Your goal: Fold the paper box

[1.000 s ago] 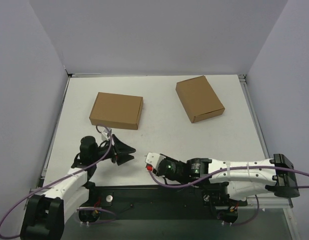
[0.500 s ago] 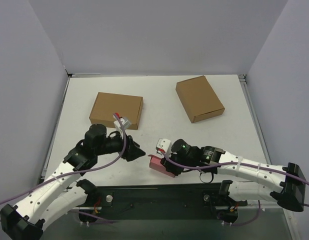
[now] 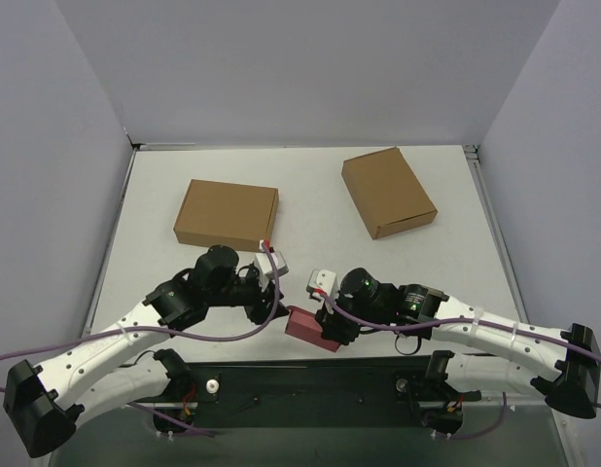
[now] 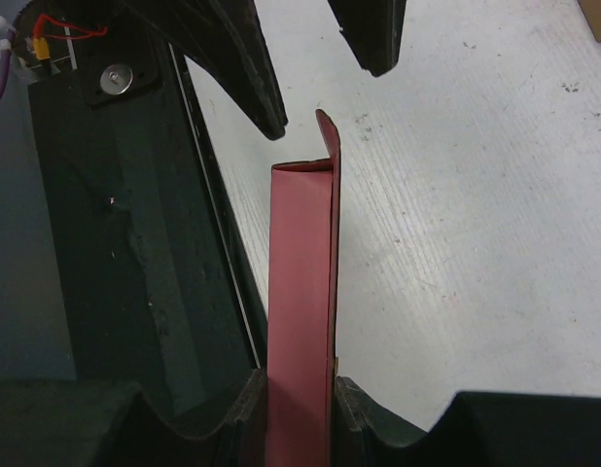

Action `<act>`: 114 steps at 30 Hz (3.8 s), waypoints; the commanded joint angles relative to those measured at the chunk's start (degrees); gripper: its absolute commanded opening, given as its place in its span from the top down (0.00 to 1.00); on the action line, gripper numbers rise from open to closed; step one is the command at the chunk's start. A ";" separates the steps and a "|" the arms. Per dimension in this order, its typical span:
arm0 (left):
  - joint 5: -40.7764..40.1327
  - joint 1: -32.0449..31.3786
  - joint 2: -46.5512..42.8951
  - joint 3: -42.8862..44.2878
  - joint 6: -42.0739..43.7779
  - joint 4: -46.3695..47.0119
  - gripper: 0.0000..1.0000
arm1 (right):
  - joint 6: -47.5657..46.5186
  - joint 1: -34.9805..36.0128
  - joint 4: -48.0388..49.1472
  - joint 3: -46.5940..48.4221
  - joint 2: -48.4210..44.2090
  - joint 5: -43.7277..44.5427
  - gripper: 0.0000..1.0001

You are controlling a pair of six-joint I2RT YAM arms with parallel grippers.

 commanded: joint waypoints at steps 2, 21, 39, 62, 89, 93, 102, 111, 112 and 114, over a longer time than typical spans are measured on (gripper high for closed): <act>-2.47 -2.69 2.16 3.60 3.34 0.30 0.48 | -0.68 -0.51 0.27 0.08 -0.67 -1.68 0.78; -2.04 -4.45 3.75 3.78 2.91 3.11 0.64 | -0.77 -0.69 0.27 0.26 1.09 -2.29 0.79; -3.09 -4.63 4.72 3.43 3.52 0.13 0.57 | -0.59 -0.60 0.01 0.08 -0.67 -2.03 0.80; -0.98 -6.03 4.98 2.99 3.87 -0.40 1.00 | -0.68 -0.69 0.01 -0.09 -1.90 -0.80 0.81; -8.18 -6.65 4.27 6.32 4.58 -1.80 0.32 | -0.50 -0.60 0.45 -0.44 -1.99 1.40 0.83; -8.97 -6.21 5.59 7.56 3.96 -2.07 0.43 | -0.50 -0.69 0.45 -0.44 -1.72 1.40 0.83; -8.10 -6.21 7.26 8.26 3.70 -1.37 0.54 | -0.59 -0.69 0.45 -0.44 -1.63 1.57 0.83; -7.22 -6.21 7.70 8.26 3.61 -1.28 0.68 | -0.68 -0.60 0.45 -0.44 -1.37 1.75 0.83; -7.13 -6.30 7.70 8.18 3.61 -1.11 0.69 | -0.68 -0.60 0.45 -0.36 -1.28 1.83 0.83; -6.95 -6.21 7.79 8.18 3.34 -1.02 0.69 | -0.68 -0.69 0.45 -0.36 -1.20 1.92 0.83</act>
